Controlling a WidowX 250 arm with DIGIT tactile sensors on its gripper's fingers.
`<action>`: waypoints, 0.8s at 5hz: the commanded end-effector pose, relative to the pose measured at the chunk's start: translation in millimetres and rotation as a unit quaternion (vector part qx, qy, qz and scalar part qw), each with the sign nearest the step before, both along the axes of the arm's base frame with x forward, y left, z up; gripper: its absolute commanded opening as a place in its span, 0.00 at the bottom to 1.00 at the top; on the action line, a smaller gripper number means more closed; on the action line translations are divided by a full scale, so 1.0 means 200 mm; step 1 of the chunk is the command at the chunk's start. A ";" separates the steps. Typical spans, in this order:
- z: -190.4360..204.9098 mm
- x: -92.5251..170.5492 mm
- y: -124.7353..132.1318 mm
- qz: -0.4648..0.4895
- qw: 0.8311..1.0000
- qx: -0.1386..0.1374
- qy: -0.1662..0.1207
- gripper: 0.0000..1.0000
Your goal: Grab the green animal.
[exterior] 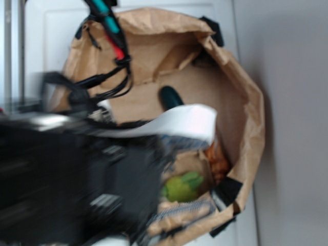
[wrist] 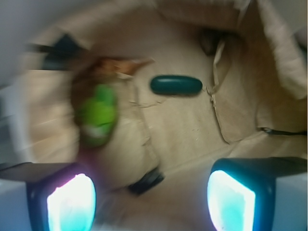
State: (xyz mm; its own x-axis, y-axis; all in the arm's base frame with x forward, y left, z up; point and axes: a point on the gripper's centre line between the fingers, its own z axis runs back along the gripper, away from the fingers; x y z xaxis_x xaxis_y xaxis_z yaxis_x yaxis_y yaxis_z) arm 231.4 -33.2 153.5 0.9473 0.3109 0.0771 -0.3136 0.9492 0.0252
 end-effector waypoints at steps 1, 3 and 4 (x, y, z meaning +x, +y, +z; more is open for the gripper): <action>-0.25 0.10 0.13 0.027 0.999 -0.020 -0.032 1.00; -0.39 0.19 -0.03 0.019 0.995 -0.068 -0.073 1.00; -0.33 0.09 -0.22 0.027 0.992 -0.089 -0.088 1.00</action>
